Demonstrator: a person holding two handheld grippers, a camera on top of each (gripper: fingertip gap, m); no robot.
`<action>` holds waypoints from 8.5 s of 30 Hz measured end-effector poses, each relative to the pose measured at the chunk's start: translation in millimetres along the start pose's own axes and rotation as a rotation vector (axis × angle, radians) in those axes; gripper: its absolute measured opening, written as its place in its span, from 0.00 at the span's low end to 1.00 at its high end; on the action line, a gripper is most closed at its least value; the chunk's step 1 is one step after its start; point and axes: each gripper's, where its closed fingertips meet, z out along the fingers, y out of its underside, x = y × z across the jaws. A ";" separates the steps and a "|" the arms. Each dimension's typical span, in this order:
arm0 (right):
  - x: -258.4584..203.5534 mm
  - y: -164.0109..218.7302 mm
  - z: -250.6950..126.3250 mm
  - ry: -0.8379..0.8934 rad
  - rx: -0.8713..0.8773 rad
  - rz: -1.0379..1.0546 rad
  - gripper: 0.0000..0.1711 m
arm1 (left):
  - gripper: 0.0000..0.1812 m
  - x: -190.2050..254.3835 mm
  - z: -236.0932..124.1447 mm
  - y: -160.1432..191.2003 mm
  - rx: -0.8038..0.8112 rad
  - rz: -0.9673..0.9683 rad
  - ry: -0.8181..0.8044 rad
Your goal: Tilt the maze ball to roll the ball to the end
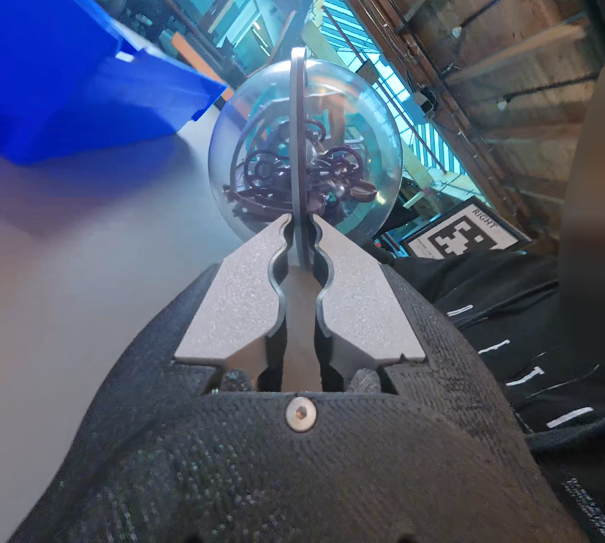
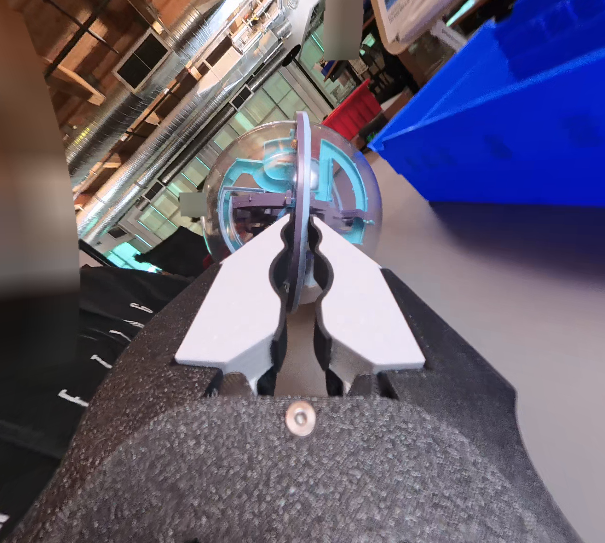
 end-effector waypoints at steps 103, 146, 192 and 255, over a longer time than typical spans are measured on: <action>21.3 80.0 20.3 0.214 -0.313 -0.116 0.16 | 0.04 -43.4 -21.9 -31.4 0.106 -0.019 -0.203; -2.9 111.2 17.7 0.084 -0.435 -0.205 0.04 | 0.03 22.0 -18.2 -30.7 0.131 0.136 0.090; -74.6 4.4 70.6 -0.127 -0.143 -0.324 0.03 | 0.04 139.8 13.6 -161.4 0.069 0.579 -0.112; -4.9 17.7 25.6 0.328 -0.186 -0.426 0.14 | 0.42 -21.0 16.6 -37.9 -0.059 0.101 -0.245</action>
